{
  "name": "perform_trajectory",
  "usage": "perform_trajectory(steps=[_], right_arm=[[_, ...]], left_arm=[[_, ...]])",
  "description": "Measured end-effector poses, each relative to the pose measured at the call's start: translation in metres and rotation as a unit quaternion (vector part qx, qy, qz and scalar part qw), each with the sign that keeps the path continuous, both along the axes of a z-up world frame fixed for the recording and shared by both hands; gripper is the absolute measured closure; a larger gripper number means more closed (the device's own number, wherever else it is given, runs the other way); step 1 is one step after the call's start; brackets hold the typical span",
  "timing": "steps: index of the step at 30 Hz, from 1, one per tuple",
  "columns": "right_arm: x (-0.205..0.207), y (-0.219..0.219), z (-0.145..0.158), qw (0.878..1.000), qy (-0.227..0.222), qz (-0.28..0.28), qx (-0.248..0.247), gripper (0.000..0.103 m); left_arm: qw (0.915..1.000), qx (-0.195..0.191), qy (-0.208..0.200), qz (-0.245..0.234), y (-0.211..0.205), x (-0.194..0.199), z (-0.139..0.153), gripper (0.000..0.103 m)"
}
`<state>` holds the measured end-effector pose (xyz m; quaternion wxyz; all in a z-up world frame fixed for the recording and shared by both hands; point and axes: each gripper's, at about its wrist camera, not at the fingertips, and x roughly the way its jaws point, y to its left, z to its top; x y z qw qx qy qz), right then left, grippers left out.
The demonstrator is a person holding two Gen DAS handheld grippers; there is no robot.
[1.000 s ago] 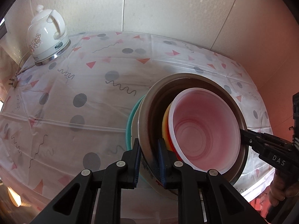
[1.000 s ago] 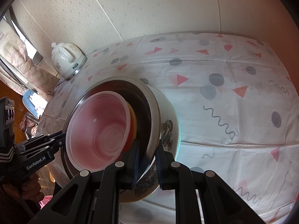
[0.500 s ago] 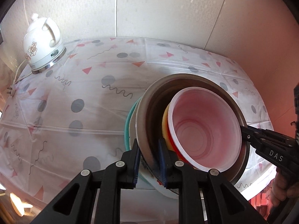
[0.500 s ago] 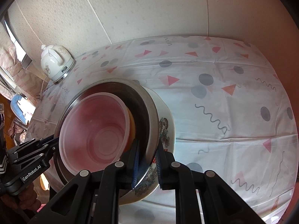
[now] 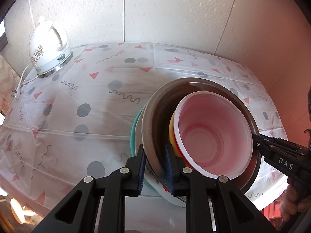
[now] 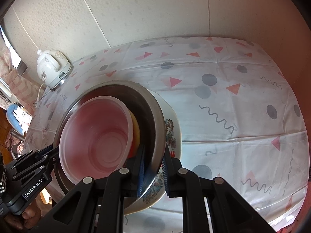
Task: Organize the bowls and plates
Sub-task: 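Lower the steel bowl onto the plate stack and open both grippers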
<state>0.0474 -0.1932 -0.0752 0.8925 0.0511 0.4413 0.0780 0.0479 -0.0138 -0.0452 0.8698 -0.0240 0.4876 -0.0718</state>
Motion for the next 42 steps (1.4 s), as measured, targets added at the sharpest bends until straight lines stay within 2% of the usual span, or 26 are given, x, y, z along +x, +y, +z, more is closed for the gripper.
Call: perform_trajectory(steps=[8, 15, 19, 24, 28, 35, 42], right_arm=[[-0.008, -0.007, 0.003, 1.0, -0.01, -0.011, 0.01, 0.08], [-0.024, -0.004, 0.01, 0.999, -0.041, -0.025, -0.008, 0.074], [-0.039, -0.002, 0.018, 0.996, -0.071, -0.048, -0.029, 0.072], [-0.058, 0.009, 0.026, 0.991, -0.109, -0.069, -0.04, 0.068], [-0.064, 0.022, 0.024, 0.99, -0.115, -0.064, -0.049, 0.068], [-0.069, 0.026, 0.02, 0.991, -0.112, -0.059, -0.05, 0.068], [-0.074, 0.025, 0.021, 0.99, -0.114, -0.064, -0.048, 0.067]], left_arm=[[0.9999, 0.006, -0.011, 0.003, 0.0, -0.005, 0.002, 0.08], [0.9996, 0.007, -0.025, 0.012, 0.001, -0.016, 0.005, 0.075], [0.9979, 0.02, -0.052, 0.033, 0.005, -0.027, 0.013, 0.072], [0.9914, 0.041, -0.101, 0.072, 0.006, -0.047, 0.027, 0.067], [0.9858, 0.062, -0.139, 0.071, -0.004, -0.064, 0.037, 0.067], [0.985, 0.061, -0.146, 0.068, -0.008, -0.072, 0.043, 0.066], [0.9843, 0.06, -0.153, 0.065, -0.012, -0.078, 0.046, 0.05]])
